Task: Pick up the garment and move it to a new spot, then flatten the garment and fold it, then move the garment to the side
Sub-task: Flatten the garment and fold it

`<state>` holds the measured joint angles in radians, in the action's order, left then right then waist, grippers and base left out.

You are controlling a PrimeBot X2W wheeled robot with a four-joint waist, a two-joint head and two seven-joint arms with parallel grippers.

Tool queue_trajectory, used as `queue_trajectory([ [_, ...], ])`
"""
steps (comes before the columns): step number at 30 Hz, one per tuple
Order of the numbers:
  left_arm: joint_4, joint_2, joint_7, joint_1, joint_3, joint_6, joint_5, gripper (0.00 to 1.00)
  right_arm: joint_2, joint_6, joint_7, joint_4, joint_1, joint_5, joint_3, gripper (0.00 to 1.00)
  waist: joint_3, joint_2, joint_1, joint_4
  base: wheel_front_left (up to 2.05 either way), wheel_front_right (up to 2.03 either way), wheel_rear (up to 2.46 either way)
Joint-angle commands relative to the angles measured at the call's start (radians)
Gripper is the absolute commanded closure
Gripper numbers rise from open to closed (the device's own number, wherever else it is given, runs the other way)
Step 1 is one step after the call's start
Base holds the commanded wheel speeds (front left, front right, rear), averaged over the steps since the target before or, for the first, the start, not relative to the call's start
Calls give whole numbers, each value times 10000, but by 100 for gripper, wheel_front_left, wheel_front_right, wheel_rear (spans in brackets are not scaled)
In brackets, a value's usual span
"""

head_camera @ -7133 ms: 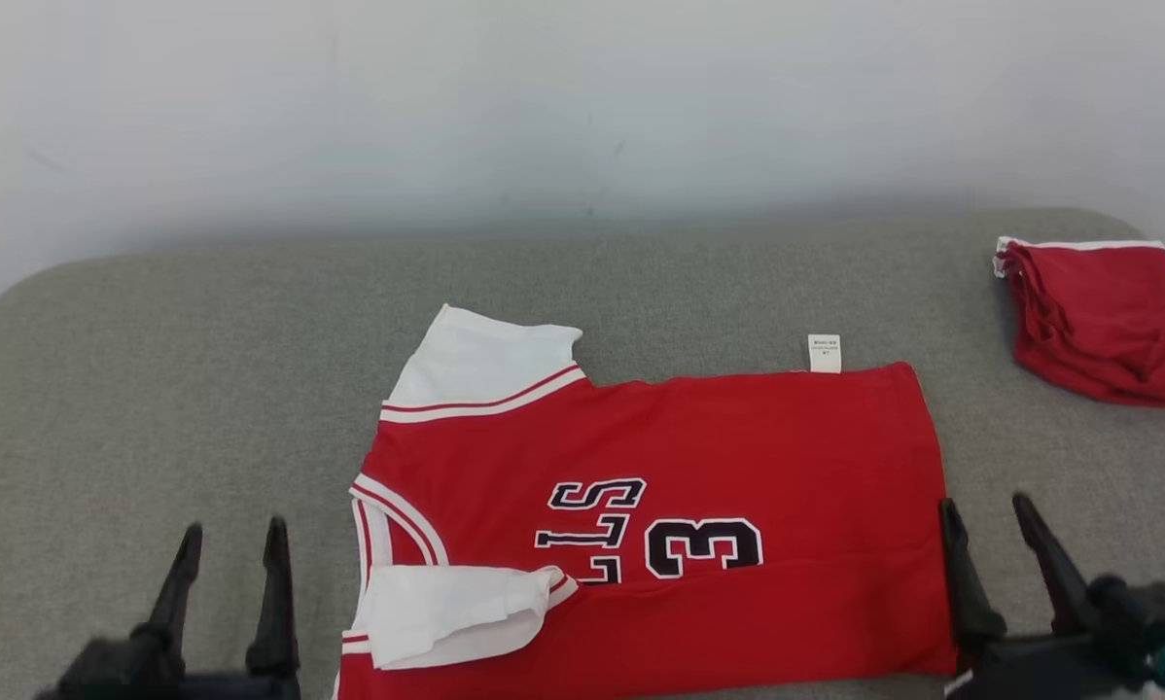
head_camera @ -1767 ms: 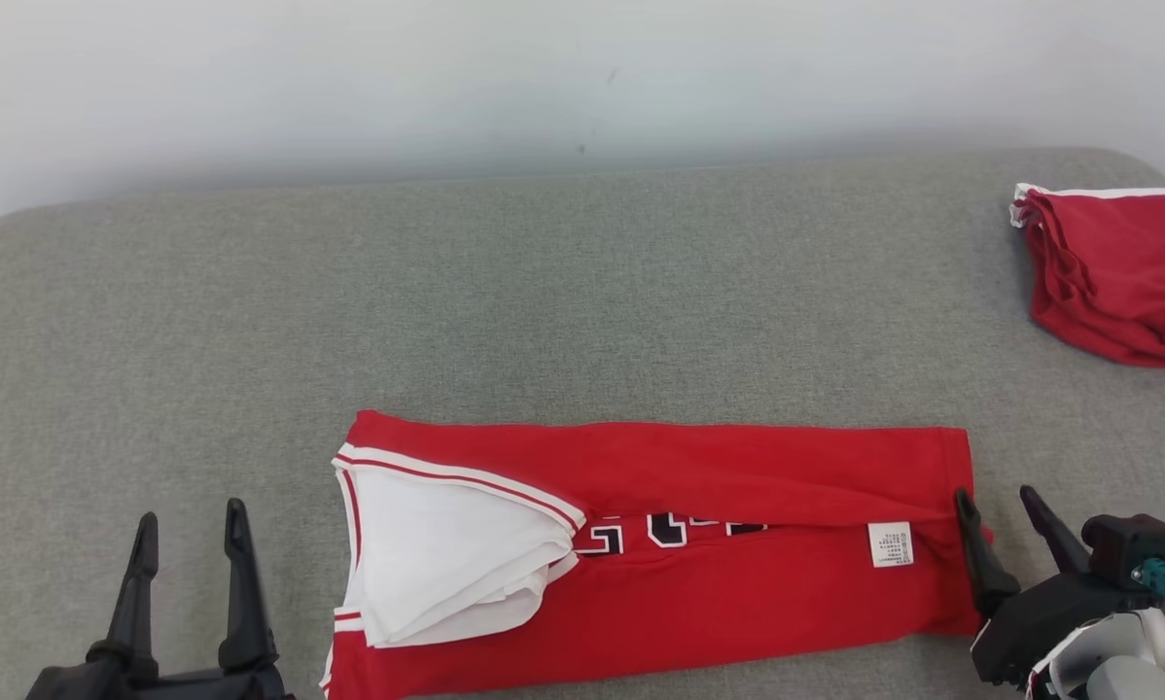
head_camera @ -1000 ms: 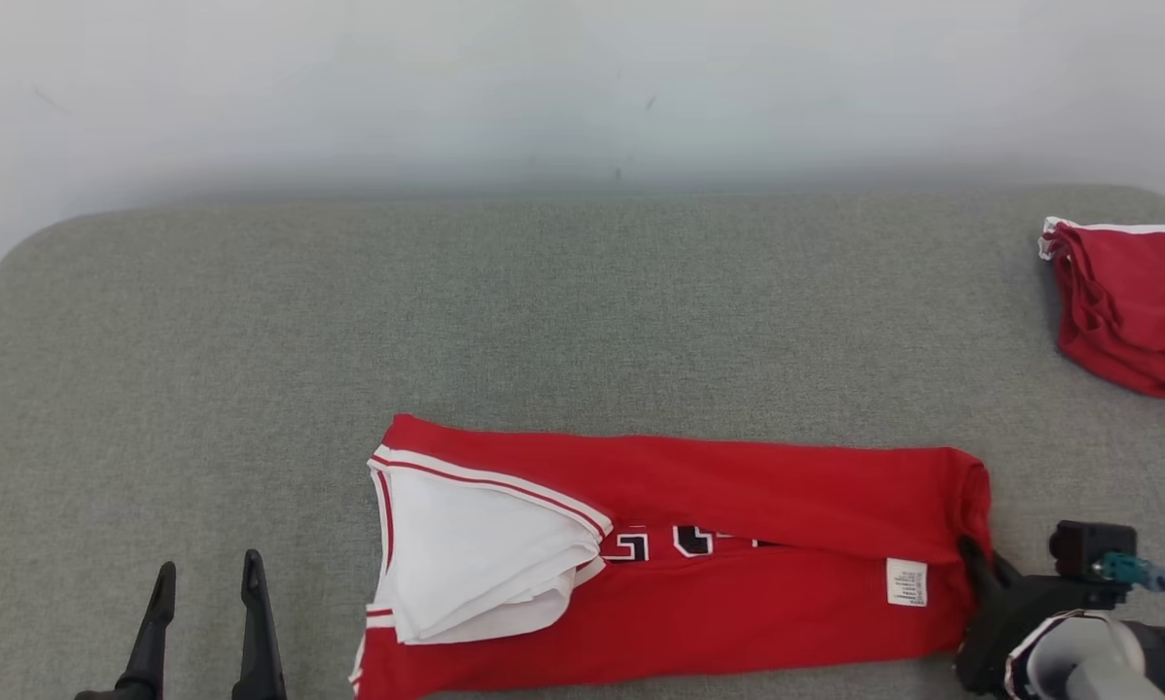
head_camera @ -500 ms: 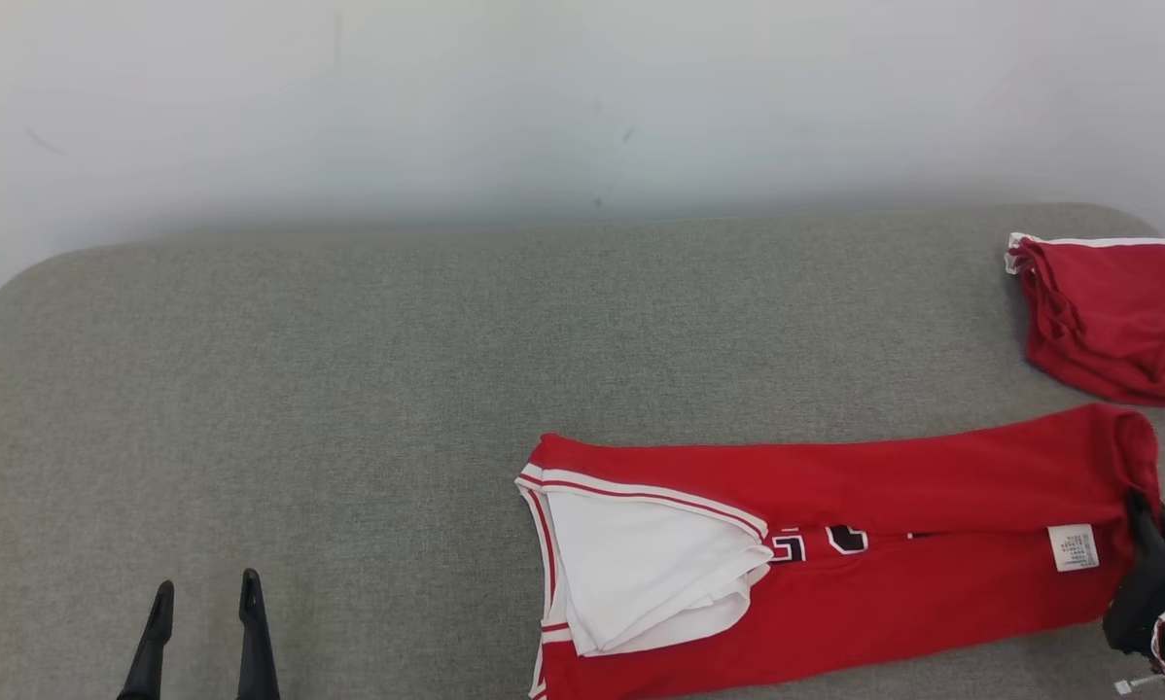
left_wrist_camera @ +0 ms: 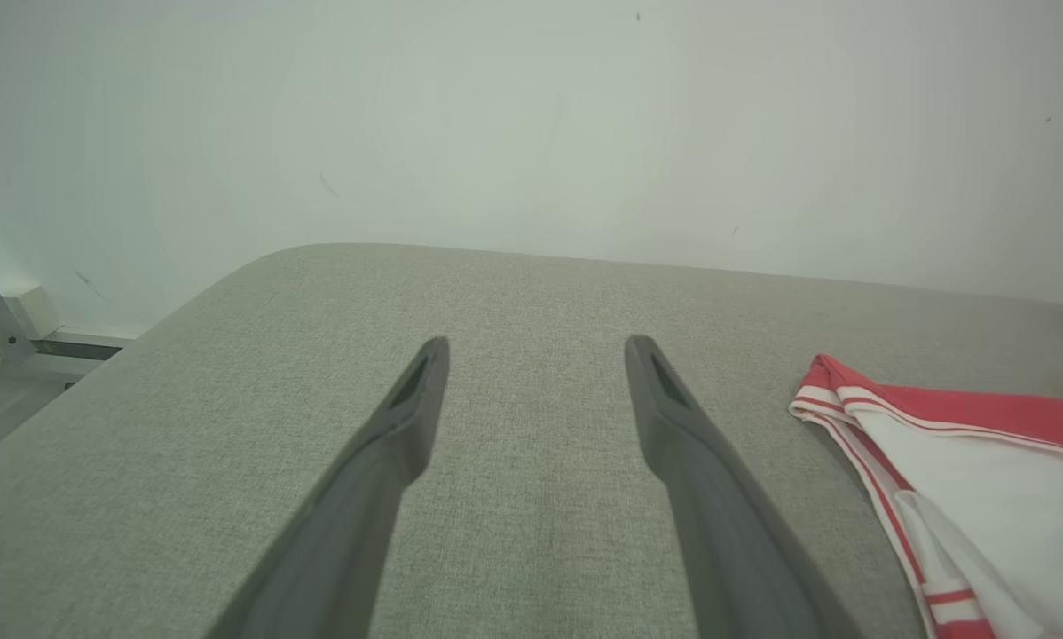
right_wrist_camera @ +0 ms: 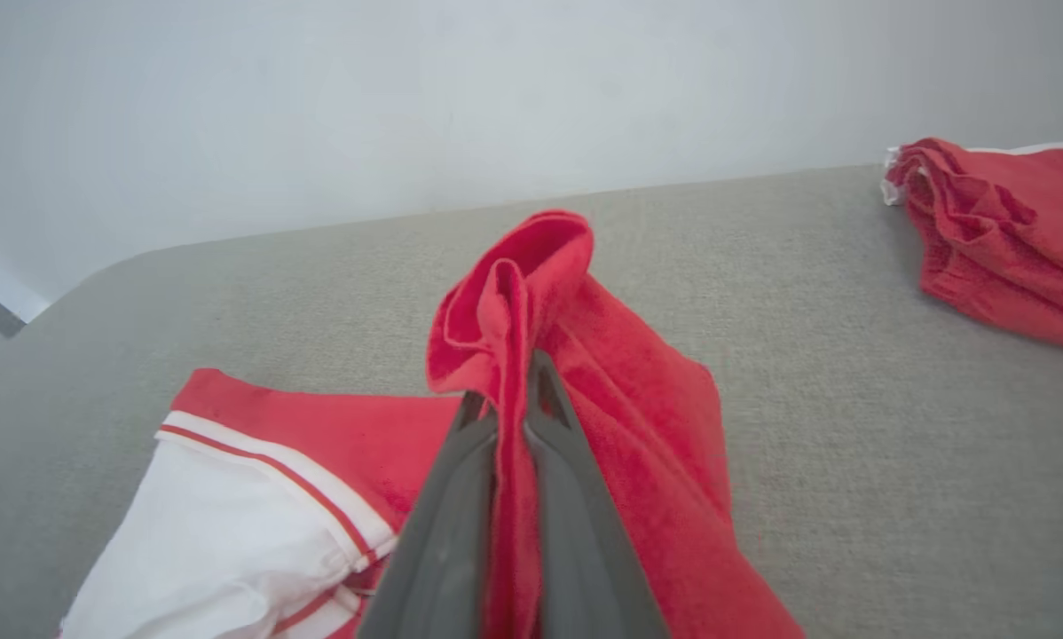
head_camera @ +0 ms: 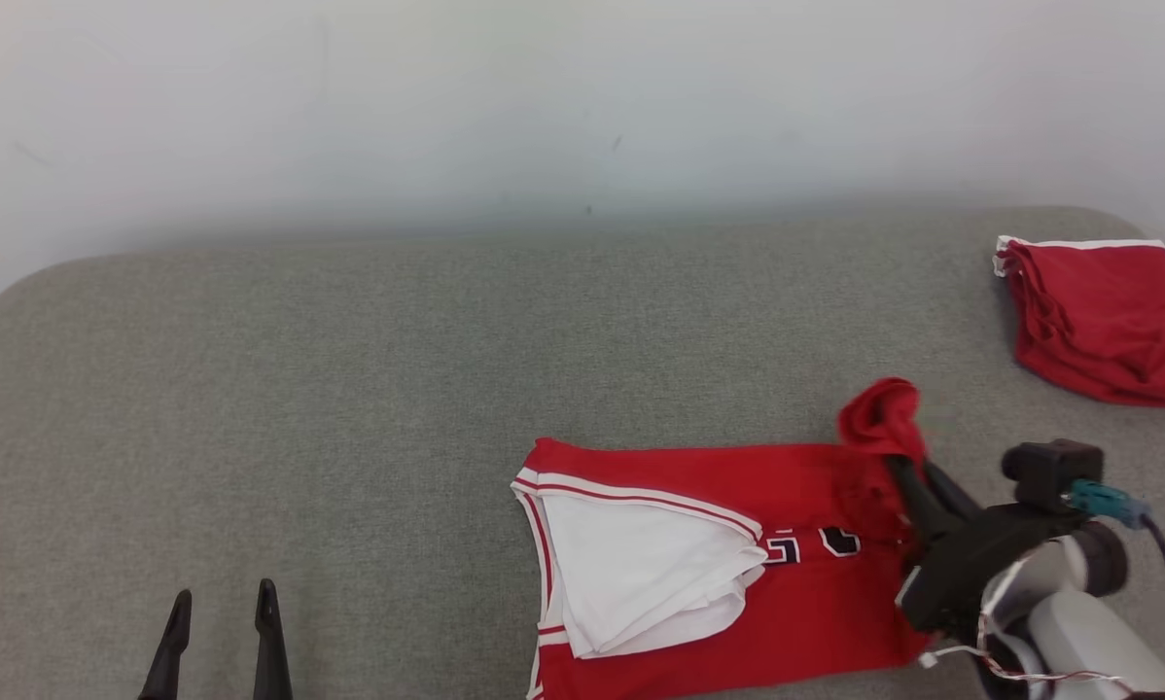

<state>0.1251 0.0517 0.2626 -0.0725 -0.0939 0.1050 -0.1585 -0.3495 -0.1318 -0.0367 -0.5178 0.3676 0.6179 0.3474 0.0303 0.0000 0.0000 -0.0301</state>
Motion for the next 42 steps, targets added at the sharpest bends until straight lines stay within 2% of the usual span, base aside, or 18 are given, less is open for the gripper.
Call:
queue_trajectory([
  [1,44,-13,27,77,15,6,2,0,163,28,105,304,-188,108,46,100,-1,0,0,97,0,0,0],
  [7,159,-17,27,148,53,42,-68,0,995,28,742,1849,-536,91,307,100,19,0,0,431,0,0,0],
  [12,256,-18,27,256,152,15,-149,0,1724,28,1171,2529,-620,-82,590,100,70,0,0,759,0,0,0],
  [18,434,-19,27,457,425,-6,-207,0,2434,28,1318,2456,-619,-325,904,100,162,0,0,1208,0,0,0],
  [26,524,-18,27,637,701,-86,-287,0,2733,28,1111,1591,-311,-890,978,100,296,0,0,1479,0,0,0],
  [27,547,-18,27,659,695,-85,-294,0,2748,28,992,1486,-253,-1032,961,56,304,0,0,1480,0,0,0],
  [28,562,-18,27,666,685,-84,-291,0,2775,28,949,1387,-230,-1050,981,0,304,0,0,1472,0,0,0],
  [33,623,-20,27,593,493,-52,-224,0,2696,28,248,1421,-115,-1155,859,0,214,0,0,1284,0,0,0],
  [42,451,-19,27,394,377,-77,-144,0,1850,28,-1280,2171,-471,-1495,-119,0,52,0,0,800,0,0,0],
])
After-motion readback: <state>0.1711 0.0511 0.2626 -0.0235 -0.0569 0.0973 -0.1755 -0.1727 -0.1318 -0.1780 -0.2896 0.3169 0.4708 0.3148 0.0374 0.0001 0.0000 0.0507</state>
